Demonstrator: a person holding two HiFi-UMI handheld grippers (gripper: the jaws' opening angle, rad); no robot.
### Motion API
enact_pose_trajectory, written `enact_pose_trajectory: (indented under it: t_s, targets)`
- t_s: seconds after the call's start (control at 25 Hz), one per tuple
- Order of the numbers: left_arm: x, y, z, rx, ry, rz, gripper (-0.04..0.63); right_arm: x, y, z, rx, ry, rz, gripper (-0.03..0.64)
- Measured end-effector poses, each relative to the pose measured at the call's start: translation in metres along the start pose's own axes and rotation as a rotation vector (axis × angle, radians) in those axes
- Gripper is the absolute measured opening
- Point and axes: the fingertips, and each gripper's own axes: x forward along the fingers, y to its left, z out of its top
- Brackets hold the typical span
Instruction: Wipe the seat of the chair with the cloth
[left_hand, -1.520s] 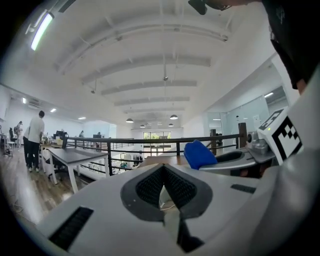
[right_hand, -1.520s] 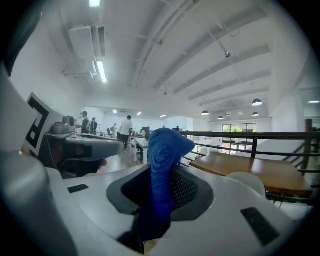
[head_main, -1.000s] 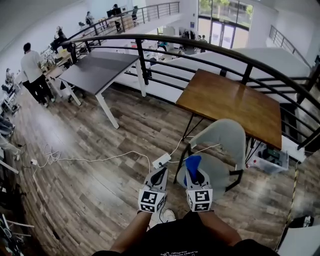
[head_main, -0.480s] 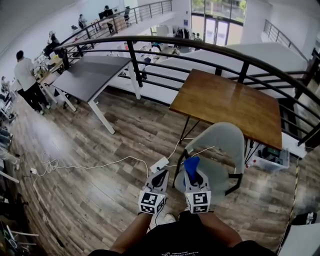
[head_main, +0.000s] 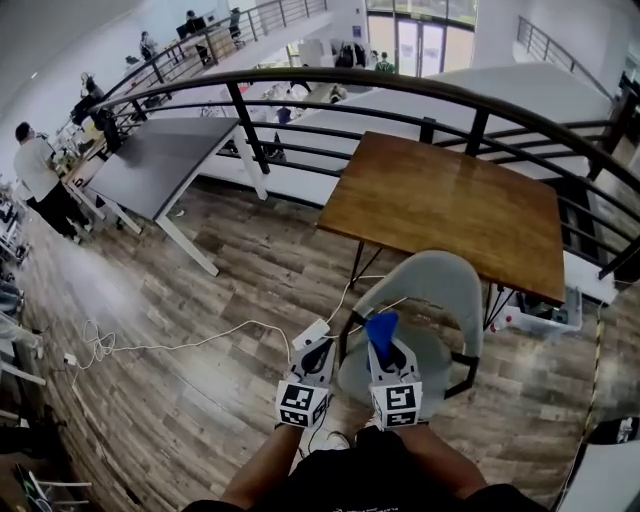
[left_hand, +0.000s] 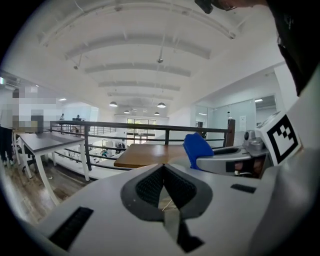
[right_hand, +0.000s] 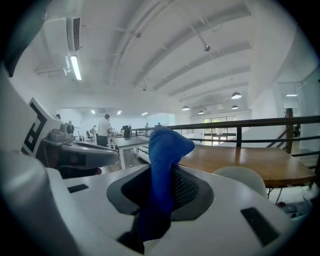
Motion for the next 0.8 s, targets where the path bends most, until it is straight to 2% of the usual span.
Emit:
enact_pose_trajectory:
  t_s: [0.24, 0.44, 0.64, 0.8]
  targets:
    - [0.045, -0.003, -0.015, 0.024, 0.052, -0.021, 0.005, 0.016, -0.032, -0.020, 0.036, 0.028, 0.003, 0.098]
    - [0.066, -0.008, -0.040, 0.022, 0.120, -0.073, 0.005, 0.024, -0.034, -0.044, 0.037, 0.076, 0.017, 0.098]
    - [0.086, -0.002, -0.064, 0.014, 0.172, -0.122, 0.005, 0.035, -0.045, -0.061, 0.062, 0.109, -0.050, 0.098]
    - [0.116, 0.003, -0.075, -0.020, 0.179, -0.160, 0.005, 0.050, -0.060, -0.072, 0.085, 0.115, -0.111, 0.098]
